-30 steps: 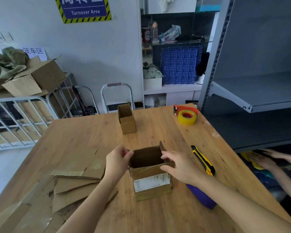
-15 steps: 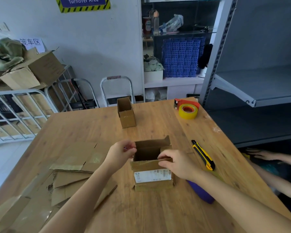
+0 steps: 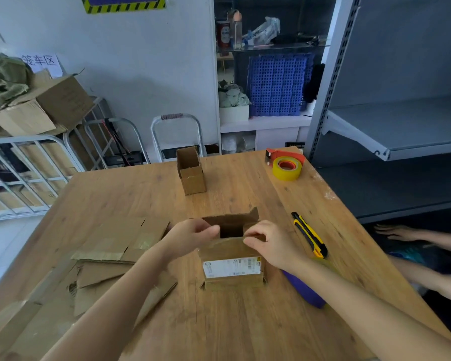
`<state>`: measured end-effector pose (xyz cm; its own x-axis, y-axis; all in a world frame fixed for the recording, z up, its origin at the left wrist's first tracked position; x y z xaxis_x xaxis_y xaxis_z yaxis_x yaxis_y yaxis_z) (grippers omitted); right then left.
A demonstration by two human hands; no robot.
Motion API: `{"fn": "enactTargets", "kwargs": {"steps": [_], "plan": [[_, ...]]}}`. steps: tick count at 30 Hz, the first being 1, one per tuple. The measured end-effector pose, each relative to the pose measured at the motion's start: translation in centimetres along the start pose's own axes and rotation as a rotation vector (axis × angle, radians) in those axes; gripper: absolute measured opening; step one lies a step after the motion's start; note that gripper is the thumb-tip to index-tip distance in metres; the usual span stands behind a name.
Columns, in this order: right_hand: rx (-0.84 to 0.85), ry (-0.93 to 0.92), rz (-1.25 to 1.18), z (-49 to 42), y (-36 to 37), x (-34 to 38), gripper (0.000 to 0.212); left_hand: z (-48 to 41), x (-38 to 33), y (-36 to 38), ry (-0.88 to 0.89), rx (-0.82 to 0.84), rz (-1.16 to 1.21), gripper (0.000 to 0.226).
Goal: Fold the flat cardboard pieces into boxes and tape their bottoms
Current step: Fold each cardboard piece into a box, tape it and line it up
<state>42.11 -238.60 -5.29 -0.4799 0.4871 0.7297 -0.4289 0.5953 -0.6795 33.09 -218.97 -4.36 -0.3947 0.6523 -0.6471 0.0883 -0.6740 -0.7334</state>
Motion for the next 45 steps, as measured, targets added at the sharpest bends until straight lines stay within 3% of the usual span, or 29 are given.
{"fn": "enactTargets", "kwargs": {"steps": [2,4,8,11,13,15,20,25,30,38,42,45], "plan": [[-0.139,0.134,0.040,-0.4,0.0,-0.5,0.027,0.3,-0.2,0.6,0.091,-0.071,-0.142,0.027],[-0.181,0.208,0.091,-0.6,0.3,-0.3,0.049,0.6,-0.3,1.3,0.095,-0.196,-0.117,0.024],[-0.150,0.082,0.228,-0.8,0.8,1.4,0.075,1.0,-0.5,1.7,0.103,-0.435,-0.189,0.051],[-0.105,-0.023,0.534,-1.1,0.4,1.9,0.082,0.9,-0.7,2.0,0.238,-0.430,-0.369,0.077],[-0.032,-0.039,0.590,-1.5,0.1,1.7,0.086,0.7,-0.7,2.2,0.286,-0.379,-0.419,0.079],[0.045,-0.061,0.538,-1.9,-0.1,1.2,0.080,0.3,-0.7,2.3,0.303,-0.348,-0.421,0.071],[0.100,-0.192,0.473,-1.1,1.1,-0.8,0.031,0.5,-0.5,3.8,0.405,-0.299,-0.435,0.036],[0.064,-0.159,0.386,-0.5,1.7,-2.1,0.032,0.6,0.8,5.0,0.394,-0.320,-0.429,0.041],[0.119,0.001,0.271,0.6,3.3,-4.3,0.037,0.7,1.0,6.6,0.264,-0.241,-0.510,0.040],[0.073,-0.152,0.209,2.7,3.5,-4.8,0.039,1.7,1.8,6.7,0.347,-0.203,-0.463,0.024],[0.033,-0.288,0.244,5.1,3.6,-5.2,0.057,2.6,1.7,6.8,0.431,-0.146,-0.457,0.012],[-0.036,-0.309,0.250,6.4,4.2,-5.4,0.051,3.7,1.9,7.8,0.466,-0.129,-0.401,0.013]]}}
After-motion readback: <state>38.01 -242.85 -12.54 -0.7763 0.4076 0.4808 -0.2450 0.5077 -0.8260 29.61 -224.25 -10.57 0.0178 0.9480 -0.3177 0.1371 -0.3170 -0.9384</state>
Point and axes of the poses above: each hand's wrist, its own z-axis away from the middle knuckle, its own y-axis out of the palm, x = y × z, the point moved 3 cm from there along -z, towards the middle knuckle, and after that the axes turned 6 degrees about -x, right-handed, at the moved point
